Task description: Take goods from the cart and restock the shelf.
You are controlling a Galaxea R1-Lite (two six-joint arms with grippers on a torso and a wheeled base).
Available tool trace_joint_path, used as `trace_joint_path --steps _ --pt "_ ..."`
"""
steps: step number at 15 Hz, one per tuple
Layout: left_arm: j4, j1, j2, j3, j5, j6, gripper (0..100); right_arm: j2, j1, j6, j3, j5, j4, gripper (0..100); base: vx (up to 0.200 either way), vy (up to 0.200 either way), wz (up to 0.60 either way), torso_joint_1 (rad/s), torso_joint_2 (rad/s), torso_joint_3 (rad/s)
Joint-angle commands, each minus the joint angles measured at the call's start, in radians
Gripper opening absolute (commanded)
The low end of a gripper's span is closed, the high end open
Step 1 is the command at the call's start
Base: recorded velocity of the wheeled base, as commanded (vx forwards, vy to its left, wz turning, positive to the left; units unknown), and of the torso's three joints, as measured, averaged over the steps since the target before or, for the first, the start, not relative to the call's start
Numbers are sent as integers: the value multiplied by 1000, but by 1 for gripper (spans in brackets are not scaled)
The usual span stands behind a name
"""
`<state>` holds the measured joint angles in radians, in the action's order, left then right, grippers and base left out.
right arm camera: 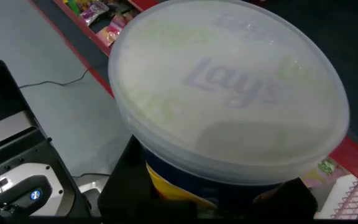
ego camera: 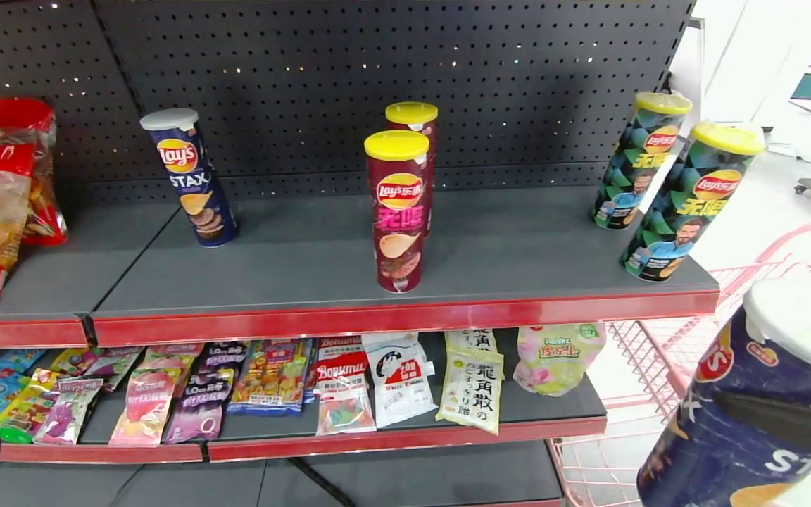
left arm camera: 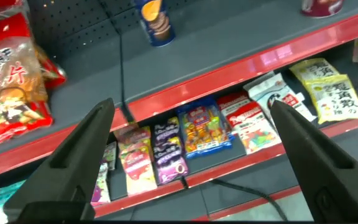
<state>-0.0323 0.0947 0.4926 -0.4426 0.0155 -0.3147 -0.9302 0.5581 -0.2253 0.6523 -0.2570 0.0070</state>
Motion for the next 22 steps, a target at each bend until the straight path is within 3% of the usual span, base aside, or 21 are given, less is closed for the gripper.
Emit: trace_joint_path --steps 1,16,22 --pt "0 0 0 -1 0 0 100 -1 36 3 0 -1 -1 0 0 200 0 -2 2 2" --pt "2 0 1 -1 0 -1 100 -4 98 -2 6 -1 -1 0 0 200 0 4 4 2" --pt "2 0 0 -1 0 -23 100 5 102 -5 1 -1 -1 0 0 200 0 2 3 2"
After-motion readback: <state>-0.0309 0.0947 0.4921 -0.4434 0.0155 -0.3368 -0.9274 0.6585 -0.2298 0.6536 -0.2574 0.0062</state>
